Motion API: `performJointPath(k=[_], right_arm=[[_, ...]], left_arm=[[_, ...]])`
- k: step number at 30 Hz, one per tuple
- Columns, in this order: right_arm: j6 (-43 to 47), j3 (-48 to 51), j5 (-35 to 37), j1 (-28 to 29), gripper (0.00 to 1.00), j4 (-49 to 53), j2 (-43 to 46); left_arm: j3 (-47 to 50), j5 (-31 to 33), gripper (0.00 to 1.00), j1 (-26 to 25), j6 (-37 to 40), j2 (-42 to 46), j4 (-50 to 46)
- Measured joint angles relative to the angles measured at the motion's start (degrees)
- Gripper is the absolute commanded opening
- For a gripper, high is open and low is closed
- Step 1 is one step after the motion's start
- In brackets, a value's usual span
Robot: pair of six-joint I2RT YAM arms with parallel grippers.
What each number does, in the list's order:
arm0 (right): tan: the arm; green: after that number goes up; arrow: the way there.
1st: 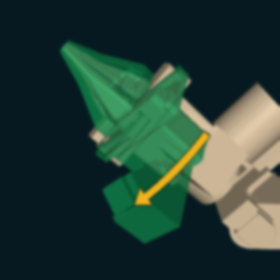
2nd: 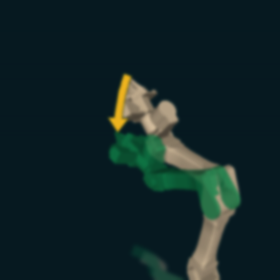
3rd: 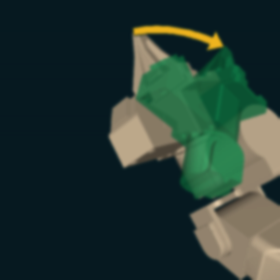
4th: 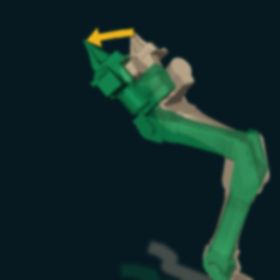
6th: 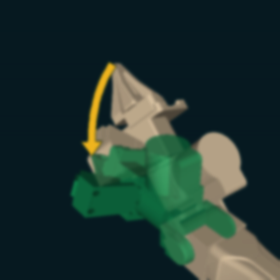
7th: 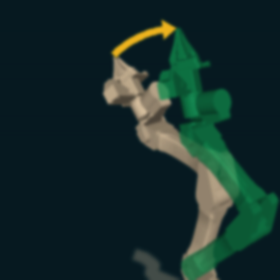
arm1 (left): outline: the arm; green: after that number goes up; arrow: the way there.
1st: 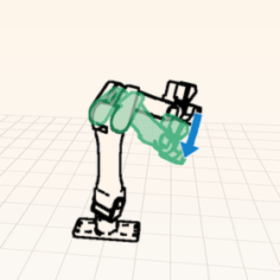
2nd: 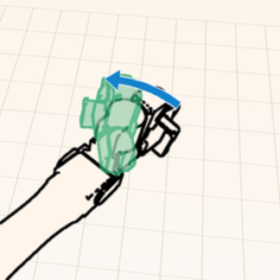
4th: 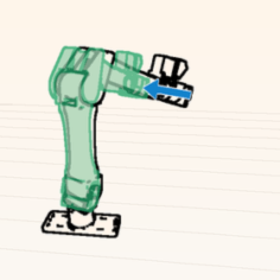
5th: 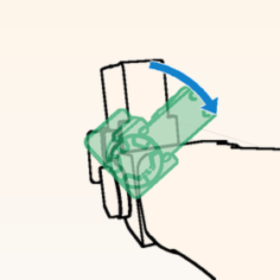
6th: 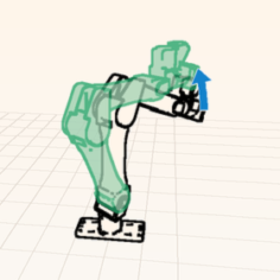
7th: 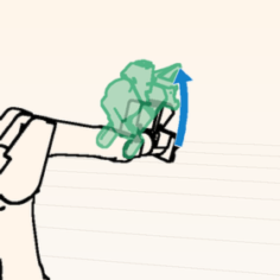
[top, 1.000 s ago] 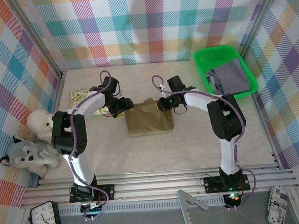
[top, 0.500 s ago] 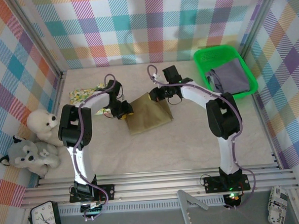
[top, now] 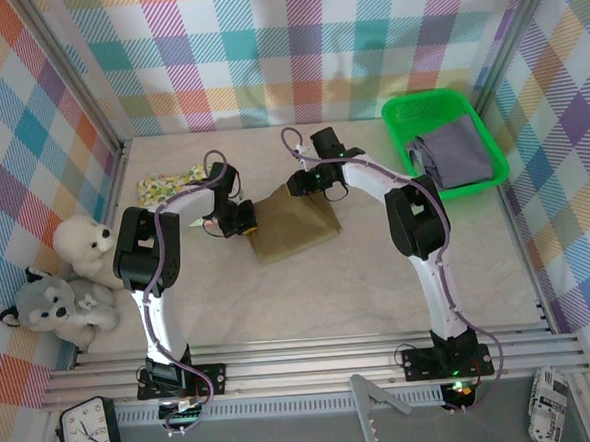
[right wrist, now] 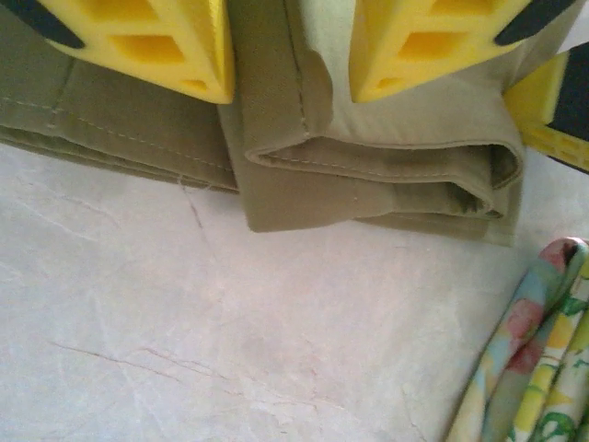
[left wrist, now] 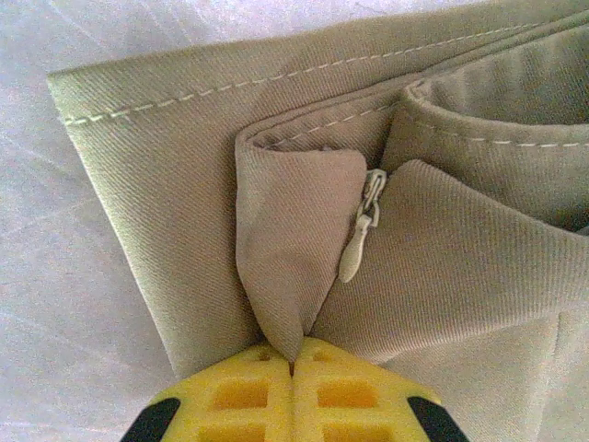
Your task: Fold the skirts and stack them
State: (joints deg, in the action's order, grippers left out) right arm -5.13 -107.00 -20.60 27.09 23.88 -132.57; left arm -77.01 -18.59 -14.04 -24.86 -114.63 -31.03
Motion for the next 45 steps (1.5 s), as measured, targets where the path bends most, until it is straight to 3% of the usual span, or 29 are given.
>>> performJointPath(k=[11,12,16,23,31,37,42,45], right_arm=[[3.8,2.0,-0.6,0.0,0.49,6.2,0.0],[4.1,2.3,-0.8,0.0,0.45,6.7,0.0],[5.0,2.5,-2.3,-0.1,0.15,8.1,0.0],[3.7,6.1,-5.0,-0.5,0.0,7.5,2.9],[-1.8,14.6,-6.9,-1.4,0.0,4.3,12.3],[-7.3,21.4,-7.1,-2.8,0.0,1.1,13.6],[-9.7,21.1,-6.9,-2.7,0.14,0.5,11.0],[-10.1,19.8,-5.6,-2.6,0.31,1.1,9.5]], left_arm=[[0.0,-0.6,0.0,0.3,-0.2,0.0,0.0],[0.0,-0.7,0.0,0.3,-0.2,0.0,0.0],[0.0,-0.8,0.0,0.3,-0.6,0.0,0.0],[-0.1,-0.9,0.0,0.3,-0.7,0.4,-0.4],[-0.1,-3.3,0.0,0.3,-1.6,4.9,-1.4],[-0.2,-4.9,0.0,0.3,-2.6,4.8,-1.2],[-0.5,-3.6,0.0,0.3,-3.4,0.2,-0.5],[-0.7,-3.2,0.0,0.3,-4.3,-0.8,-0.2]])
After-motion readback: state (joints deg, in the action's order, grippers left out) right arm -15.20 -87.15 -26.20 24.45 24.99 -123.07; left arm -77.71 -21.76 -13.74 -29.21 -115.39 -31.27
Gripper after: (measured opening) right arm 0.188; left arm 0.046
